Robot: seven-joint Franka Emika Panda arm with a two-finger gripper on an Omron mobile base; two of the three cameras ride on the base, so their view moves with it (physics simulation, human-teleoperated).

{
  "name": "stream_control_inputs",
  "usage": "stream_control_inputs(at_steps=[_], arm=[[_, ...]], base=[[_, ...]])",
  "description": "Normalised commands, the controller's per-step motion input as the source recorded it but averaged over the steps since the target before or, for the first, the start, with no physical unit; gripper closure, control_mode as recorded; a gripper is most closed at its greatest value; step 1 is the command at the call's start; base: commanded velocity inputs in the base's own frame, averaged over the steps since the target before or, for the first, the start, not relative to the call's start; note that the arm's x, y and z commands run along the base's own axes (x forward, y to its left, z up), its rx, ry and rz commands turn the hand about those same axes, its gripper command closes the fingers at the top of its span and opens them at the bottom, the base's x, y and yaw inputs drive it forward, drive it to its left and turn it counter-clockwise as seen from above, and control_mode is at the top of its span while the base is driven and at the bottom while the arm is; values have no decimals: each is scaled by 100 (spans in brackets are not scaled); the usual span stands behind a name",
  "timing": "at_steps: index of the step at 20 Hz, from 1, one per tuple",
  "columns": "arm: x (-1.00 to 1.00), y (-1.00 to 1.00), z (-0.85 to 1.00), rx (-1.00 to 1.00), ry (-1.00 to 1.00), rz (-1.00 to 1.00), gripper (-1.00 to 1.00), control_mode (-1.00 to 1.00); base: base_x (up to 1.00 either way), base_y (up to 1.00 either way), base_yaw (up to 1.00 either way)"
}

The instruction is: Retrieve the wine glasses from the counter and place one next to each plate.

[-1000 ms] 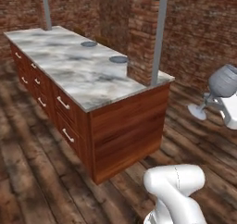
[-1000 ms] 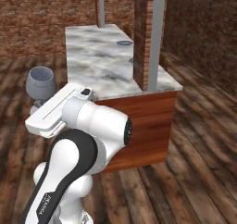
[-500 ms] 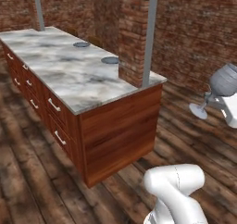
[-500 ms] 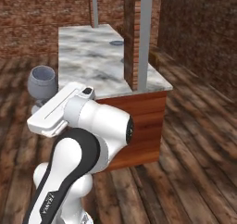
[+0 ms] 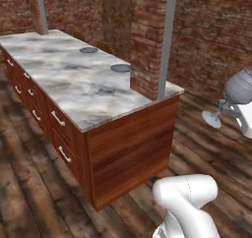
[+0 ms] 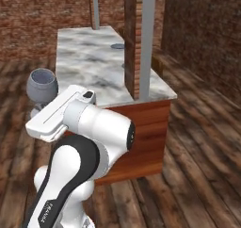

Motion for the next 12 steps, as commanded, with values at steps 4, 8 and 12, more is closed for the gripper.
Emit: stream_control_inputs(at_steps=[4,8,12], arm=[[0,0,0,0,0,0,100,100],[0,0,0,0,0,0,100,100],[0,0,0,0,0,0,100,100]], base=[[100,44,-15],[84,-86,0],[10,-100,0]])
